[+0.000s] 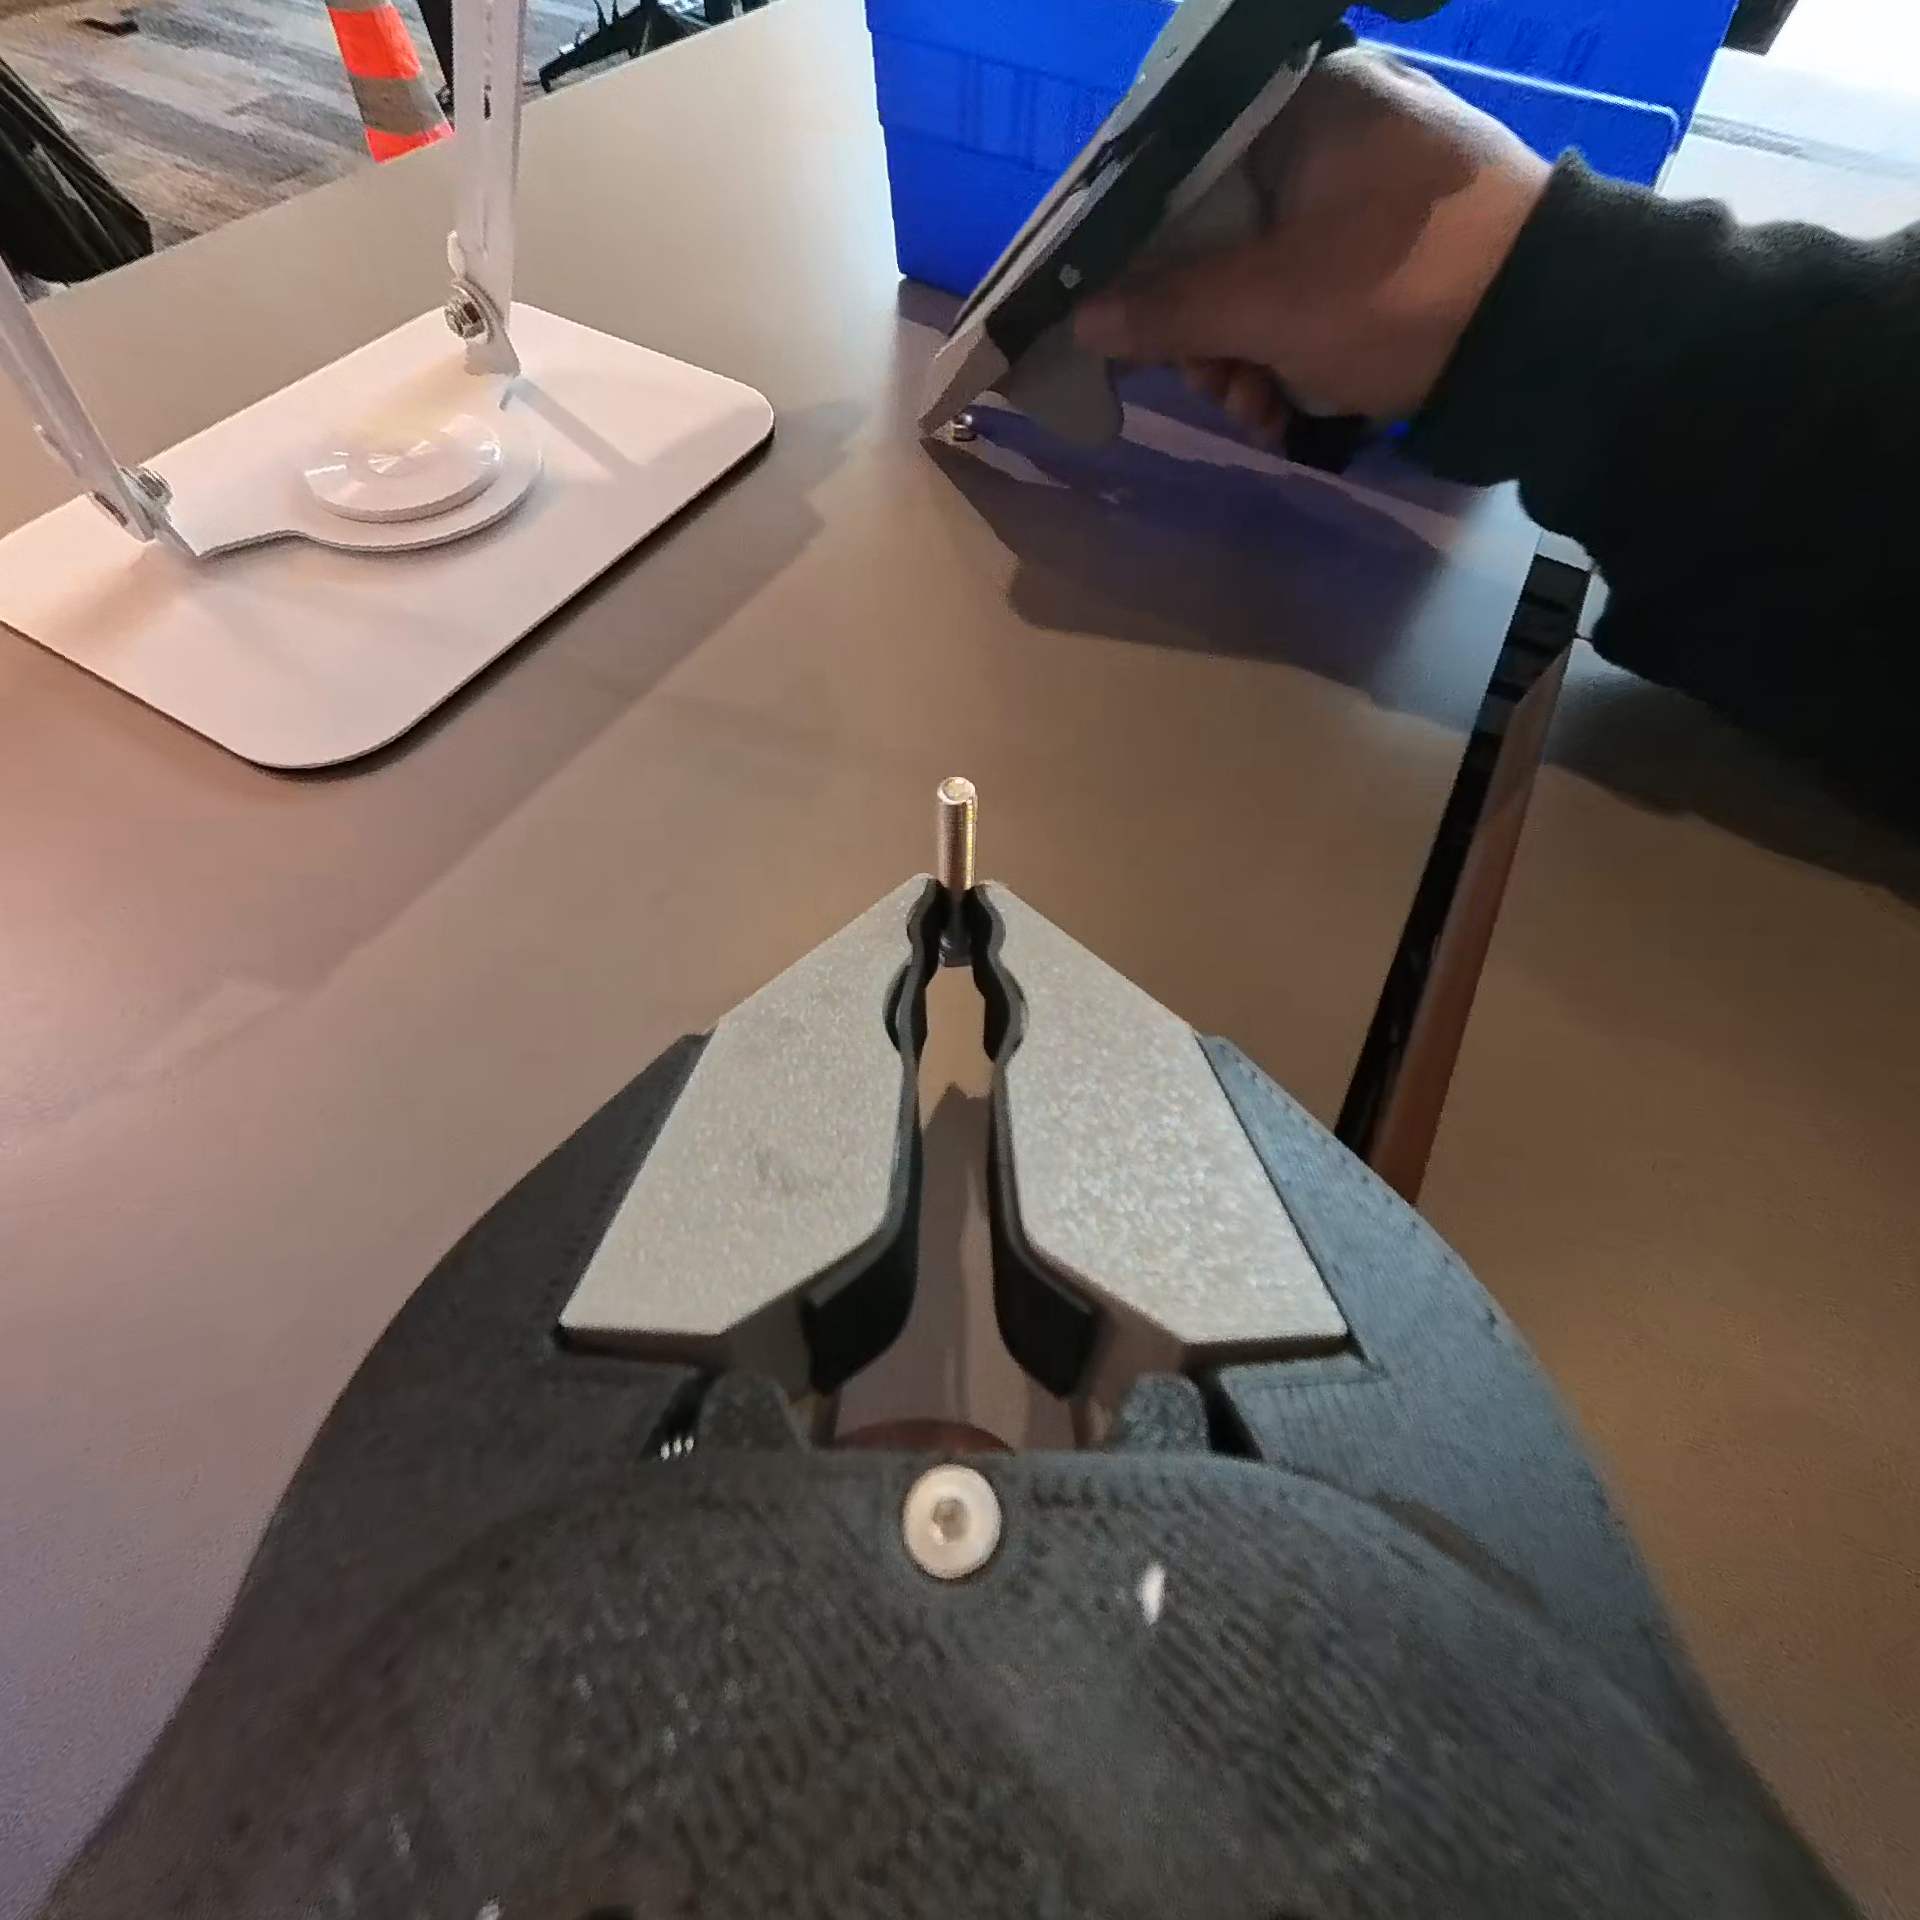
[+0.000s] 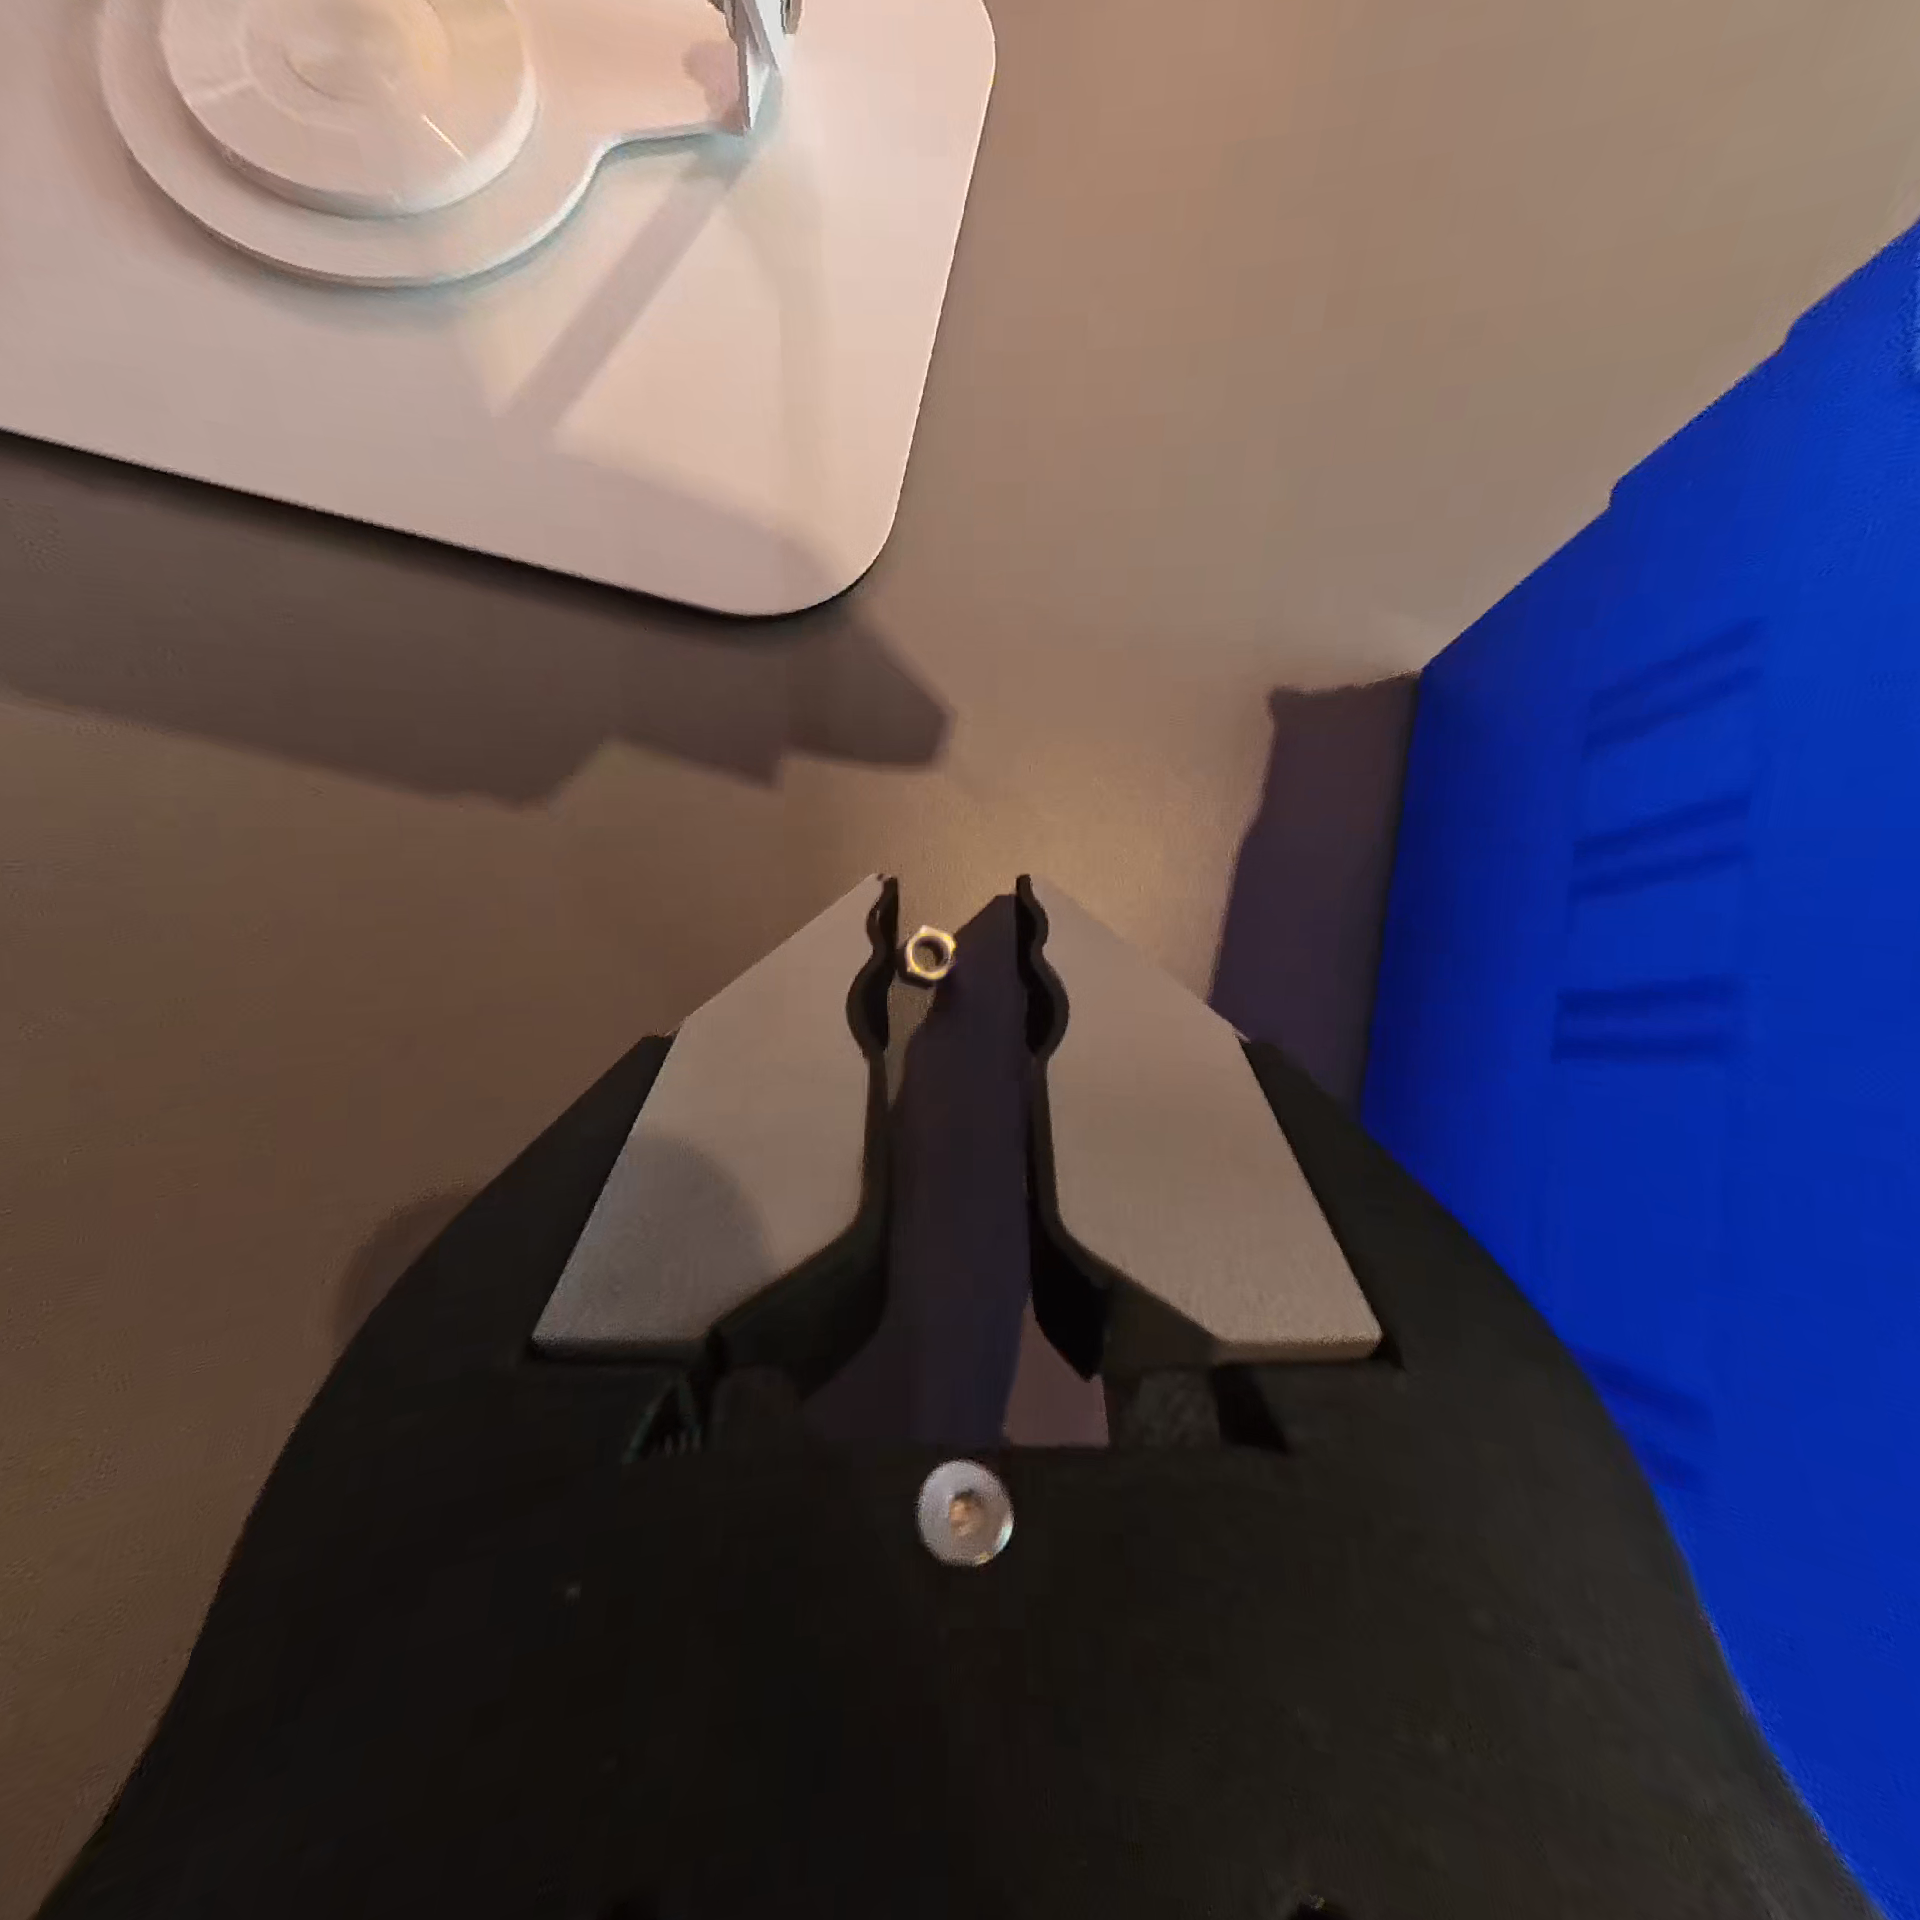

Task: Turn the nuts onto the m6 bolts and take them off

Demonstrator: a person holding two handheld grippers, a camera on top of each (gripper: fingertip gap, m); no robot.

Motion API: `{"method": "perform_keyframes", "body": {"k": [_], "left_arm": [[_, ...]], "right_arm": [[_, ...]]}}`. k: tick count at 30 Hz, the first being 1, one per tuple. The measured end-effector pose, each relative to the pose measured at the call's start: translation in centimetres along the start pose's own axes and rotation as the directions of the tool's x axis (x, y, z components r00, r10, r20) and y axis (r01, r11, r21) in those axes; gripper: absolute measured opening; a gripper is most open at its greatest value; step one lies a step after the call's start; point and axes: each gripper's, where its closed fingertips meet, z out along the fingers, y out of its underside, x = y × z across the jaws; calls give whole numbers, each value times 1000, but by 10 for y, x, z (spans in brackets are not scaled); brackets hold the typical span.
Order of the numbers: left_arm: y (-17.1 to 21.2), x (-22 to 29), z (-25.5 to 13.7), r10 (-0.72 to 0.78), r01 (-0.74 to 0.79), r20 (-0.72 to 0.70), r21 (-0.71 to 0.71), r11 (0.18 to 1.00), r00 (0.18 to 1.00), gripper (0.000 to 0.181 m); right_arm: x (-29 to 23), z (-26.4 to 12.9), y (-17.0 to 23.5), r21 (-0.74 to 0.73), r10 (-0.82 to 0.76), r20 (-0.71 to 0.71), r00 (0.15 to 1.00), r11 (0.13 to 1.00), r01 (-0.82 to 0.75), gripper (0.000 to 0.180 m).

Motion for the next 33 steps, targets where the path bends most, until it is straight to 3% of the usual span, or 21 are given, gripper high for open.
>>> {"method": "perform_keyframes", "body": {"k": [11, 16, 20, 24, 29, 33], "left_arm": [[1, 2, 2, 5, -5, -5, -4, 1000, 1000, 2], [3, 1, 2, 1, -1, -5, -9, 1000, 1000, 2], [6, 5, 6, 5, -5, -35, -16, 1000, 999, 2], [13, 9, 11, 8, -12, -81, -47, 999, 997, 2], [11, 14, 11, 48, -51, -96, -32, 998, 994, 2], [11, 14, 11, 57, -60, -87, -34, 998, 995, 2]], "right_arm": [[-4, -6, 9, 8, 18, 48, 999, 1000, -18, 19], [-10, -6, 9, 34, 16, 110, 994, 999, -19, 7], [-35, -15, 5, 82, 10, 268, 963, 996, -33, 7], [-76, -34, 2, 124, -93, 398, 913, 991, 47, 7], [-160, -96, -10, 280, -273, 680, 681, 955, 103, 7], [-196, -135, -9, 377, -394, 730, 559, 914, 152, 7]]}}
